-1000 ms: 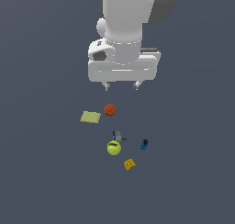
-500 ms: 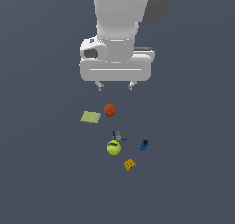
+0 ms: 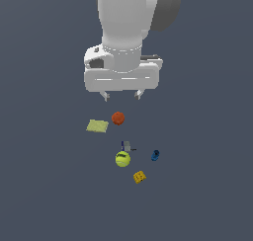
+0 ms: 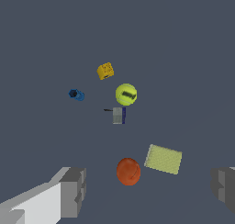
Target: Pick up a designated object from a clutter of objects.
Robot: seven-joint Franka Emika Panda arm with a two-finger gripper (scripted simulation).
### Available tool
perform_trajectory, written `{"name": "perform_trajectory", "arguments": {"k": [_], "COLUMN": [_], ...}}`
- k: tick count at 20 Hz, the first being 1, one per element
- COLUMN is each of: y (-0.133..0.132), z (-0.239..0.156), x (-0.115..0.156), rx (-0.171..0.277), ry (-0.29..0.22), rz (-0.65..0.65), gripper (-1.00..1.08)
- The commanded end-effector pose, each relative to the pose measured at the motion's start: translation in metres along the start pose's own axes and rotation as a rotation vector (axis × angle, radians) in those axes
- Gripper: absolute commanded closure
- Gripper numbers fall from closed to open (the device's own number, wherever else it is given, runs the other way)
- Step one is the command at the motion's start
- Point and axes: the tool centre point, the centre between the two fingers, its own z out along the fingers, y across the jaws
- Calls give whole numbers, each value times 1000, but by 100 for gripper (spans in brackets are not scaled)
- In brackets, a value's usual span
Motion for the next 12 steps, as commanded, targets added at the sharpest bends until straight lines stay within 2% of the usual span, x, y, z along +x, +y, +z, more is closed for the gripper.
{"name": "perform_trajectory", "arguments": {"k": [1,12], "y": [4,29], "z": [6,51], "x": [0,-6], "rx": [0,0], "ry": [-1,-9], "rz": [-28,-227], "gripper": [-92,-92]}}
